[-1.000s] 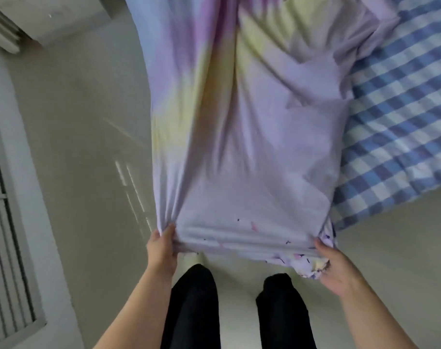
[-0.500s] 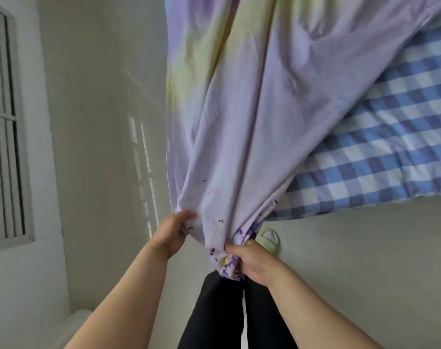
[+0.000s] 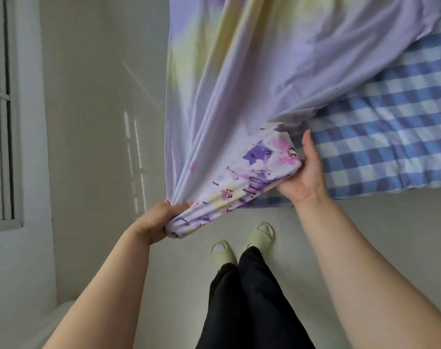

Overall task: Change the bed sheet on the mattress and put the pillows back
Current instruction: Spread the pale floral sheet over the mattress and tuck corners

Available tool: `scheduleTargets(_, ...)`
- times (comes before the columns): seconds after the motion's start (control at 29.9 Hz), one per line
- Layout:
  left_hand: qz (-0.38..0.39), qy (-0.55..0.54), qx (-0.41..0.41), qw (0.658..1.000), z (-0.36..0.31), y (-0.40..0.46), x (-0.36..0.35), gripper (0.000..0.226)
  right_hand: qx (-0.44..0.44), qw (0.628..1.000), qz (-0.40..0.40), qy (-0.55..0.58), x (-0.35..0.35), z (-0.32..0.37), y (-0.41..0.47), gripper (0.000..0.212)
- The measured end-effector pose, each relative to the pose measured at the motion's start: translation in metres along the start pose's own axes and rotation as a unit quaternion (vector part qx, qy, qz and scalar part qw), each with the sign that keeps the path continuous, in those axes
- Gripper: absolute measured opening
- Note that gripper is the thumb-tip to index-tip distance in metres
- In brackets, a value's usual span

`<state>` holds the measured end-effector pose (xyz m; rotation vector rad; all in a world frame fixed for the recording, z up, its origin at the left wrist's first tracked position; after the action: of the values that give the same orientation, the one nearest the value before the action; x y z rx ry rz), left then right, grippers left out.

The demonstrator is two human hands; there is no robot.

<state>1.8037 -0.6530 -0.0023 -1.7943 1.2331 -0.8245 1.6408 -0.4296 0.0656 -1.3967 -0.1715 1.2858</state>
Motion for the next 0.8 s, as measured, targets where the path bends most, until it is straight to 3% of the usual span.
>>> scheduleTargets(0.1, -0.015, 0.033, 0.009, 0.999, -0.003, -0.003, 0.011, 0.069, 0.029, 0.996, 0.084, 0.005, 0.011, 0.013, -0.043, 0.057)
scheduleTargets(0.17, -0.079, 0.112, 0.002, 0.991, -0.007, -0.002, 0.019, 0.055, -0.008, 0.982, 0.182, 0.042, 0.025, 0.003, -0.076, 0.051)
scheduleTargets(0.2, -0.130, 0.159, -0.015, 0.979, -0.010, 0.000, 0.025, 0.046, -0.023, 0.981, 0.188, 0.047, 0.037, -0.009, -0.087, 0.051)
scheduleTargets(0.23, -0.201, 0.207, -0.042, 0.957, -0.012, 0.004, 0.034, 0.039, -0.048, 0.987, 0.153, 0.027, 0.056, -0.026, -0.091, 0.053)
scheduleTargets(0.3, -0.339, 0.273, -0.089, 0.896, -0.012, 0.008, 0.054, 0.032, -0.054, 0.991, -0.056, -0.113, 0.119, -0.069, -0.080, 0.051)
scheduleTargets(0.37, -0.397, 0.309, -0.083, 0.860, 0.001, 0.006, 0.056, 0.041, -0.023, 0.934, -0.237, -0.268, 0.172, -0.105, -0.071, 0.039)
scheduleTargets(0.43, -0.385, 0.370, -0.090, 0.841, 0.019, 0.005, 0.040, 0.063, 0.004, 0.858, -0.310, -0.409, 0.200, -0.128, -0.069, 0.014)
scheduleTargets(0.47, -0.366, 0.393, -0.112, 0.836, 0.025, 0.005, 0.025, 0.069, 0.002, 0.836, -0.309, -0.453, 0.205, -0.134, -0.066, 0.013)
scheduleTargets(0.6, -0.272, 0.461, -0.202, 0.821, 0.043, 0.007, -0.044, 0.059, 0.006, 0.801, -0.280, -0.528, 0.218, -0.126, -0.040, 0.025)
scheduleTargets(0.74, -0.220, 0.463, -0.246, 0.822, 0.044, 0.006, -0.114, 0.054, 0.146, 0.767, -0.340, -0.524, 0.220, -0.043, -0.021, 0.008)
scheduleTargets(0.8, -0.207, 0.454, -0.282, 0.819, 0.036, 0.005, -0.146, 0.052, 0.208, 0.750, -0.380, -0.500, 0.225, 0.010, -0.010, 0.015)
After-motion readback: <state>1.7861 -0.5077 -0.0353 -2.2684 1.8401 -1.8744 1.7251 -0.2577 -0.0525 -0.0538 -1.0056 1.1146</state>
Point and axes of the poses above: each hand's wrist, its own y-axis towards the middle knuckle, its own x-axis out of the back of the hand, z = x × y, the point moved 5 cm from there along y, towards the middle knuckle, and after that the axes turned 13 degrees about -z, right-handed, at the moved point
